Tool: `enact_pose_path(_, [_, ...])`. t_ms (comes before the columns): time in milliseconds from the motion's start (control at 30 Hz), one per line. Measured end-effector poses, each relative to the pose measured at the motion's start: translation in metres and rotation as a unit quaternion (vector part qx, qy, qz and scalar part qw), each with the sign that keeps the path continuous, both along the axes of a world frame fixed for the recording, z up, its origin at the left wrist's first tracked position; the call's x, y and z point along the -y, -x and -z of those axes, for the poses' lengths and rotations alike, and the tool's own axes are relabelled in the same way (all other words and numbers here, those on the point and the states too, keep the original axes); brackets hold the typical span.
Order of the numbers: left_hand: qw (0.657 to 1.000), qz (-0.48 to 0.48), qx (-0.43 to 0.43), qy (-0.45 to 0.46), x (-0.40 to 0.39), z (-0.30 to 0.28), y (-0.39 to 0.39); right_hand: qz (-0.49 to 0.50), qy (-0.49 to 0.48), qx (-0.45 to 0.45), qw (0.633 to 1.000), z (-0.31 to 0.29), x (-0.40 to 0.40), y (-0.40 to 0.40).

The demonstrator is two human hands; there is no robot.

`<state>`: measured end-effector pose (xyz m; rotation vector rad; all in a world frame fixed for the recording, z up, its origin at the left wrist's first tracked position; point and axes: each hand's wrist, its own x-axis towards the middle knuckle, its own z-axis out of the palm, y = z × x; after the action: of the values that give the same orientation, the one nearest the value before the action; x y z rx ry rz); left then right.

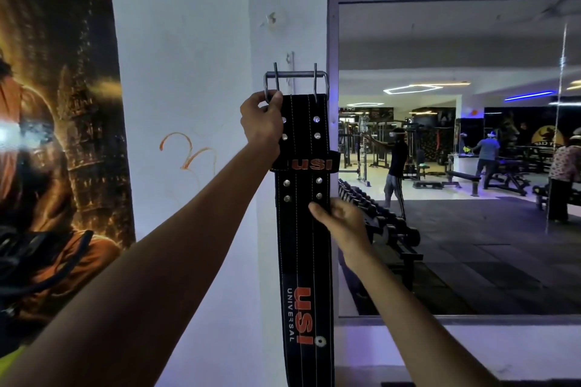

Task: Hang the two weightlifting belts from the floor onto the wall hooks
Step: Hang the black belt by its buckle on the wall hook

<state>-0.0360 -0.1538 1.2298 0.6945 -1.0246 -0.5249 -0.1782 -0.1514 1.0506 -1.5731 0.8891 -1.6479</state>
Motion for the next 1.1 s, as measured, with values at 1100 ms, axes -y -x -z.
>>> enact_pose_path(1100, [0.998,0.051,0.029,0.000,0.008,0.026,-0.006,0.057,0.052,0.034,0.996,-0.170,0.019,-0.010])
